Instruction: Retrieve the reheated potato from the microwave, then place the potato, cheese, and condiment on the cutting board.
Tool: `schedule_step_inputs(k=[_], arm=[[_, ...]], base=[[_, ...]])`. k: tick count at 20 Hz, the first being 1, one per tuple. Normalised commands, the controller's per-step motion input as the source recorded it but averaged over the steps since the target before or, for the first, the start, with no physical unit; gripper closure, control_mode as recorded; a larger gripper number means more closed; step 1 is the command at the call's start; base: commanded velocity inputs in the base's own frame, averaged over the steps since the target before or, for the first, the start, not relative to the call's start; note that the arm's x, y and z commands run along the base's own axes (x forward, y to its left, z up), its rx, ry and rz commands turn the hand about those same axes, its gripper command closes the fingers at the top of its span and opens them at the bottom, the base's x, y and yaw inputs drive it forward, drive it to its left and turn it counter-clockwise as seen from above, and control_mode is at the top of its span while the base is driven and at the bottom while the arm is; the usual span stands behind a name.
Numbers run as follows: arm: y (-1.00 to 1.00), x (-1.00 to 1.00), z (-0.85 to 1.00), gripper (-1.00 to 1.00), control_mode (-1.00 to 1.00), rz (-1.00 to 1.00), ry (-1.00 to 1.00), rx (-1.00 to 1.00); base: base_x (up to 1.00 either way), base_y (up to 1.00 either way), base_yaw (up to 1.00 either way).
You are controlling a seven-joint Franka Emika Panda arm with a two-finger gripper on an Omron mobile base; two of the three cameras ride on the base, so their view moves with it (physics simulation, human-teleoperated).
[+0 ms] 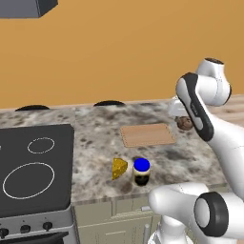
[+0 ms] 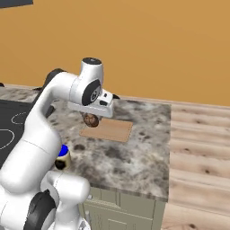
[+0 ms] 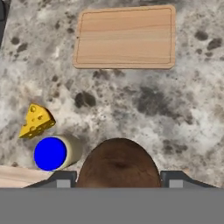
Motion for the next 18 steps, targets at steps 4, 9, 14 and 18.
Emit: schedule_step_inputs(k=[4, 9, 14, 18], arm=[[-0.03, 0.52, -0.41, 1.00, -1.00, 0.00, -0.04, -0.12], [-0.06, 0.54, -0.40, 1.00, -1.00, 0.00, -0.01, -0.05], [-0.01, 0.59, -0.42, 1.00, -1.00, 0.00, -0.01, -0.03], [-0.06, 0.57, -0.34, 1.00, -1.00, 0.00, -0.02, -0.01]], base=[[0.00, 0.00, 0.00], [0.00, 0.00, 0.00], [0.00, 0.00, 0.00], [0.00, 0.00, 0.00]])
